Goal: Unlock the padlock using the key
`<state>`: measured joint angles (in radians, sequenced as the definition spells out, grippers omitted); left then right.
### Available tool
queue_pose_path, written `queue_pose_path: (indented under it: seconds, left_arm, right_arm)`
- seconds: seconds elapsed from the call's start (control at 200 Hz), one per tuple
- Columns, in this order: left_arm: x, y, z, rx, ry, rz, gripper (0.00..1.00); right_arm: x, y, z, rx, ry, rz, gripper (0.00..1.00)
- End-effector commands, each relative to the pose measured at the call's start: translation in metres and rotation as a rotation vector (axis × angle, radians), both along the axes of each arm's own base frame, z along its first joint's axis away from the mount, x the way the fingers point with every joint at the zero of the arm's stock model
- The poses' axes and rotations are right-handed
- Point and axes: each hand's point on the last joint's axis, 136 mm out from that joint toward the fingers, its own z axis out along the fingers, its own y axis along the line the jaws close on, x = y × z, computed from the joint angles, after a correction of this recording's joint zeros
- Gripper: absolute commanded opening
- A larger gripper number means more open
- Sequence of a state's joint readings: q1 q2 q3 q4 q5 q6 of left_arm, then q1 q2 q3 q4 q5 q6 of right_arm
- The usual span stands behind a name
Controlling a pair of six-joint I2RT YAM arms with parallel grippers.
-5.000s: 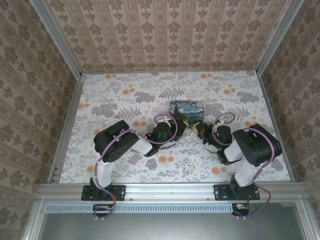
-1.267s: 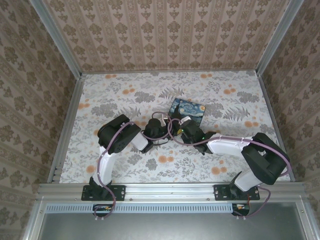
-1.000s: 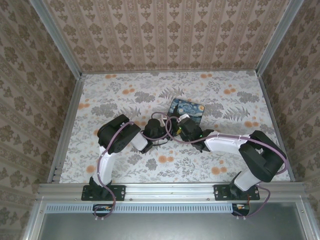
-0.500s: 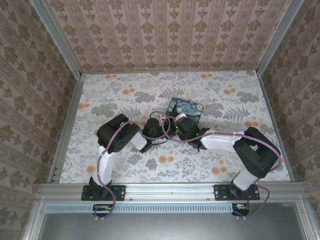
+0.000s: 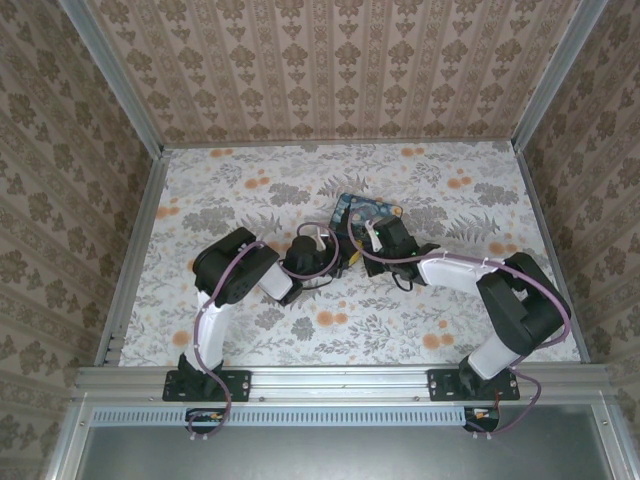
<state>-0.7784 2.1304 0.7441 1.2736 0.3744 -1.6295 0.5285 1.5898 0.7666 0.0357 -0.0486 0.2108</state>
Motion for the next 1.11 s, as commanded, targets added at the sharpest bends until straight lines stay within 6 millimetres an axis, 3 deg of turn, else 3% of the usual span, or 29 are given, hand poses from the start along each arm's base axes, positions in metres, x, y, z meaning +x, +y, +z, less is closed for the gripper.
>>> queue_pose_path:
  seconds: [0.0, 0.13, 0.165, 0.175, 0.21, 0.375, 0.655, 0.895, 1.1]
  left_arm:
    - [-0.015, -0.007, 0.005, -0.022, -0.01, -0.061, 0.0]
    - [-0.013, -0.006, 0.003, -0.02, -0.009, -0.056, 0.0]
    - [-0.013, -0.006, 0.002, -0.019, -0.008, -0.055, 0.0]
    - [-0.013, -0.006, 0.002, -0.018, -0.008, -0.053, 0.0]
    - [-0.013, -0.005, 0.001, -0.016, -0.006, -0.051, 0.0]
    - [-0.011, -0.004, 0.0, -0.013, -0.006, -0.048, 0.0]
    - [-0.018, -0.001, -0.005, 0.003, -0.008, -0.065, 0.0]
    - [-0.035, -0.001, -0.01, 0.024, -0.009, -0.105, 0.0]
    - [-0.048, 0.006, -0.026, 0.07, 0.001, -0.119, 0.21]
  right_arm:
    - [-0.013, 0.038, 0.01, 0.222, 0.068, 0.09, 0.0]
    - [-0.012, 0.032, 0.01, 0.22, 0.069, 0.064, 0.0]
    - [-0.011, 0.028, 0.011, 0.214, 0.064, 0.05, 0.14]
    - [-0.011, 0.026, 0.012, 0.214, 0.061, 0.041, 0.22]
    - [-0.011, 0.022, 0.012, 0.219, 0.062, 0.024, 0.33]
    - [-0.014, 0.0, 0.029, 0.317, 0.051, -0.076, 0.51]
    - [-0.023, -0.01, 0.015, 0.447, 0.121, -0.198, 0.56]
    - [-0.006, -0.014, 0.014, 0.545, 0.105, -0.279, 0.56]
    - [0.011, -0.018, 0.025, 0.604, 0.074, -0.318, 0.56]
